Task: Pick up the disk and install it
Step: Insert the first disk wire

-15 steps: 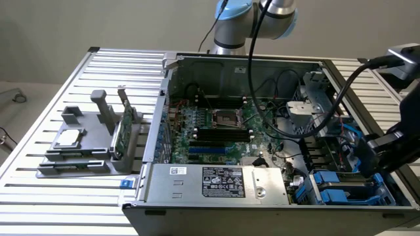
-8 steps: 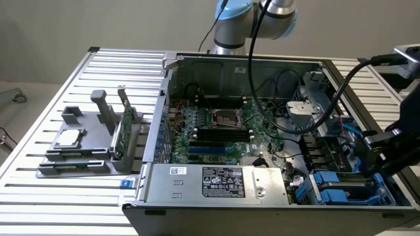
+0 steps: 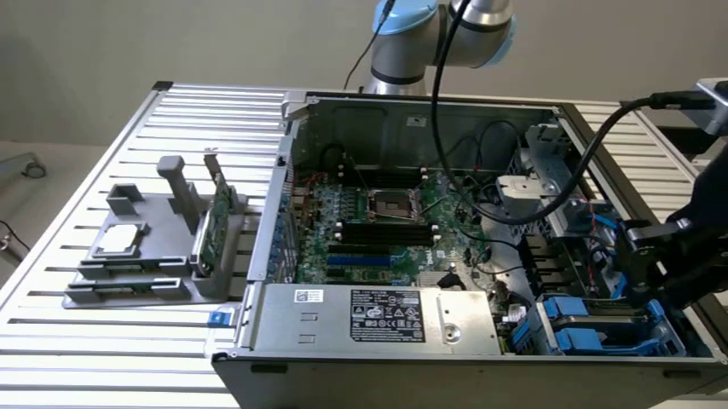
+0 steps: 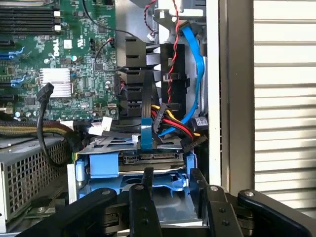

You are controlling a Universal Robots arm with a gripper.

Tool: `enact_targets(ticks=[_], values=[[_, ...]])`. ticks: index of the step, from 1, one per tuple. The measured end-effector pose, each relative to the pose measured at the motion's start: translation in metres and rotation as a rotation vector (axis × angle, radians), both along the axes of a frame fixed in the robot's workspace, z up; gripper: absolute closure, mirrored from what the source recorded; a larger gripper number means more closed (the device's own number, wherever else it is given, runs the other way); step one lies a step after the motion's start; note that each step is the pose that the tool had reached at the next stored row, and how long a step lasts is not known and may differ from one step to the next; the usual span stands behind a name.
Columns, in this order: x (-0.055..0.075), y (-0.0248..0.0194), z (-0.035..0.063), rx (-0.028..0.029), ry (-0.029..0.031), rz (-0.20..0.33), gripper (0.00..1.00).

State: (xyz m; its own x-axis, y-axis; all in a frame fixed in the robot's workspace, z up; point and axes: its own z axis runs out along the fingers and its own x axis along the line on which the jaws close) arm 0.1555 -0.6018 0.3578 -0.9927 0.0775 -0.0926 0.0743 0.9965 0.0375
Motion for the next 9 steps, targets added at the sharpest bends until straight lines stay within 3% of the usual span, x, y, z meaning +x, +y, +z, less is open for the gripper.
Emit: enact_targets(ticks=[9], values=[[0.0,0.0,0.0,0.0,0.0002,-0.154,0.57]])
